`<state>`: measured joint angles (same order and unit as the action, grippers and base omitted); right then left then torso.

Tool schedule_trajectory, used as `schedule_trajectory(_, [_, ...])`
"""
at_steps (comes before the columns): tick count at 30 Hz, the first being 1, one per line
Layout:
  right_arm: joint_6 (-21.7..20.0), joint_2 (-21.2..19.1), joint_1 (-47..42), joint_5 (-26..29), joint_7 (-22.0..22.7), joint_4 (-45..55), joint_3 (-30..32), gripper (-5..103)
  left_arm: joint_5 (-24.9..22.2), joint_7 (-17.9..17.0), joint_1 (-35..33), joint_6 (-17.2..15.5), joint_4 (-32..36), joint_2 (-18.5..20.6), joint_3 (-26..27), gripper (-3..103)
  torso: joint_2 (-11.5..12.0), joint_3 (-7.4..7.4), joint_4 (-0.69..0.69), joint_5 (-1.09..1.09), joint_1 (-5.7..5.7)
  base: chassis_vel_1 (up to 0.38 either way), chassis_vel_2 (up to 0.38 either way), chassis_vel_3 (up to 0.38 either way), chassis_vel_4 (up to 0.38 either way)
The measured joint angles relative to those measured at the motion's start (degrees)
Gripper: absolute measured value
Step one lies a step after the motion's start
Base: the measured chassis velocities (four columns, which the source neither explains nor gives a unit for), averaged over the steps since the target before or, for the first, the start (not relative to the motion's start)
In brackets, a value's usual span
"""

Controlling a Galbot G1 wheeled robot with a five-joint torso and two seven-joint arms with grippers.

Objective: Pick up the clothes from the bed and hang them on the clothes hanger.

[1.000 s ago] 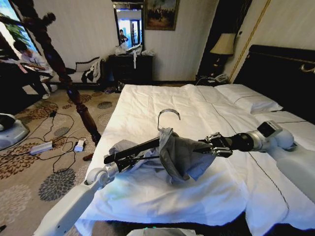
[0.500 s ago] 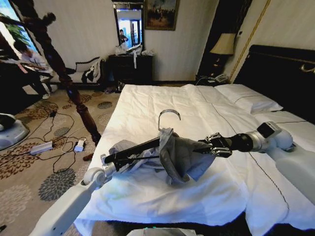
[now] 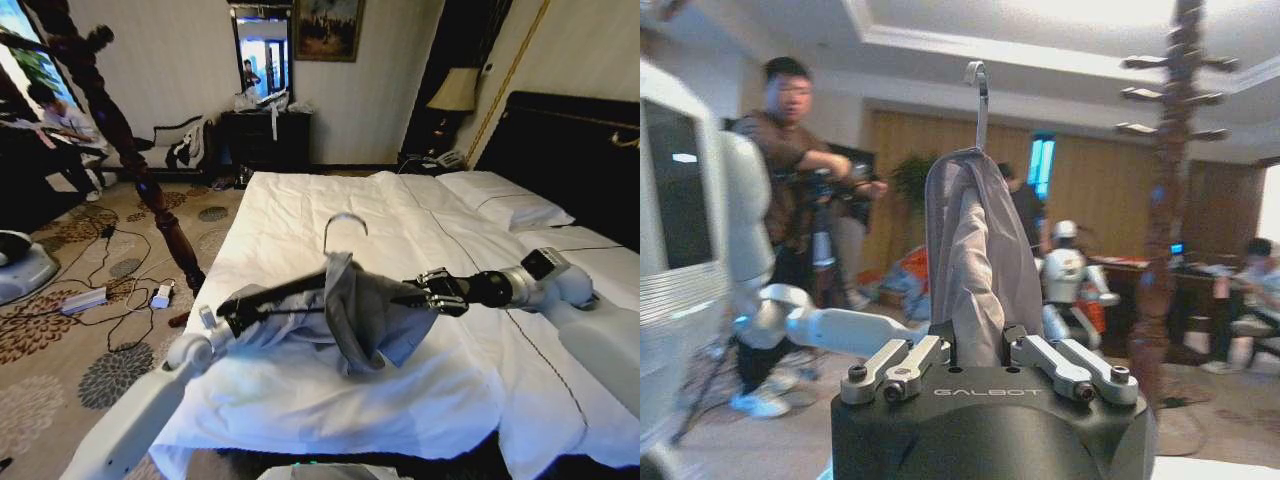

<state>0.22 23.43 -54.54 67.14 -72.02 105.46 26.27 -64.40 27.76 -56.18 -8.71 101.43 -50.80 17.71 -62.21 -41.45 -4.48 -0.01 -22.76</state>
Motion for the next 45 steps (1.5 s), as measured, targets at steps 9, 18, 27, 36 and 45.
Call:
schedule_trajectory(9, [2.25, 1.11, -0.38, -0.26, 10.69, 0.18, -0.87, 19, -12.59, -1.12, 2.66, -1.27, 6.74, 6.91, 9.95, 0, 0.0, 0.0, 0.02, 0.0, 0.0, 0.0, 0.0, 0.0, 0.0])
schedule_trajectory(18, [2.85, 1.47, -0.05, -1.75, 10.38, 0.4, -1.03, 19, -22.17, -4.48, 7.16, -1.85, 12.33, 14.26, 14.87, 0, 0.0, 0.0, 0.01, 0.0, 0.0, 0.0, 0.0, 0.0, 0.0])
schedule_trajectory(27, [3.3, 1.41, -1.04, -4.54, 10.02, 1.46, -0.65, 19, -27.05, -6.42, 8.08, -2.48, 17.93, 17.86, 18.12, 0, 0.0, 0.0, 0.02, 0.0, 0.0, 0.0, 0.0, 0.0, 0.0])
schedule_trajectory(36, [4.3, 1.39, -2.06, -4.99, 16.21, 3.06, -0.63, 19, -26.42, -6.84, 5.3, -3.08, 27.9, 19.24, 17.24, 0, 0.0, 0.0, 0.02, 0.01, 0.0, 0.0, 0.0, 0.0, 0.0])
schedule_trajectory(45, [5.09, 2.08, -2.43, -3.62, 14.72, 4.04, -1.4, 19, -20.75, -6.31, 3.74, -3.6, 32.22, 18.24, 9.94, 0, 0.0, 0.0, 0.02, 0.01, 0.0, 0.0, 0.0, 0.0, 0.0])
